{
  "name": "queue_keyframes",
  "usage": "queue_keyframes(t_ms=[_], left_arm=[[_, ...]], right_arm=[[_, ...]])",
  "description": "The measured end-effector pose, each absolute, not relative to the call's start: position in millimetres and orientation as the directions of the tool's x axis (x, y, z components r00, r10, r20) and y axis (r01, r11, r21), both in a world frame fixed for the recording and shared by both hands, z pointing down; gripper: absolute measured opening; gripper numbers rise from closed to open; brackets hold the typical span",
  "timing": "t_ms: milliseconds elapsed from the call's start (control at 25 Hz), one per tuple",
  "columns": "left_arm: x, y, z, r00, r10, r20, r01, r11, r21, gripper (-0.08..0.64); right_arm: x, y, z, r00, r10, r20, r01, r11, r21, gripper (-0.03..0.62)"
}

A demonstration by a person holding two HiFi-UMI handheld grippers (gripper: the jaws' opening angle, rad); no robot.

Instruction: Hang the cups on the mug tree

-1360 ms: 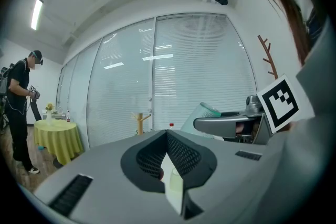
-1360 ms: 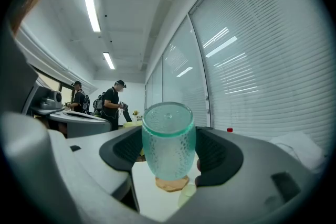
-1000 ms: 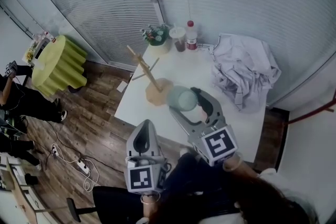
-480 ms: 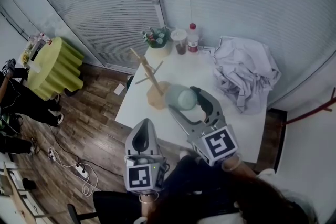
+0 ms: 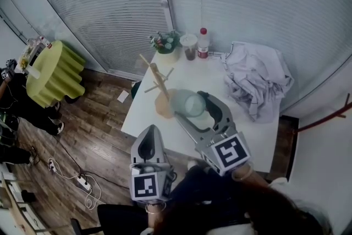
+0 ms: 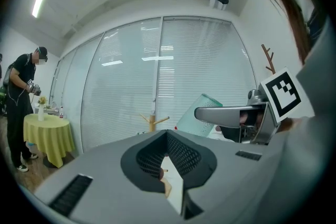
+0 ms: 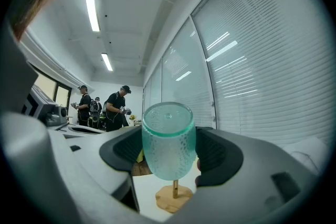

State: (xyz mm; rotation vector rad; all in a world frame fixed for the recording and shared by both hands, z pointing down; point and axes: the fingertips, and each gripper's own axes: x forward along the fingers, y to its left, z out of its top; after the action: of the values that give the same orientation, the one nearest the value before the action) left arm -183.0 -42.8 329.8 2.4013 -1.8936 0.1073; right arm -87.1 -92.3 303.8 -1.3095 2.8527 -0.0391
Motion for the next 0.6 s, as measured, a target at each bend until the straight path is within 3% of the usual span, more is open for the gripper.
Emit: queue_keyframes(t_ms=[600], left_arm=[[-195, -59, 334, 0.238, -0.965, 0.113, -0.971, -0.233, 0.053, 0.002]], right_arm=[[-99, -106, 286, -0.652, -0.758, -0.025, -0.757, 0.653, -0.024, 0.318]])
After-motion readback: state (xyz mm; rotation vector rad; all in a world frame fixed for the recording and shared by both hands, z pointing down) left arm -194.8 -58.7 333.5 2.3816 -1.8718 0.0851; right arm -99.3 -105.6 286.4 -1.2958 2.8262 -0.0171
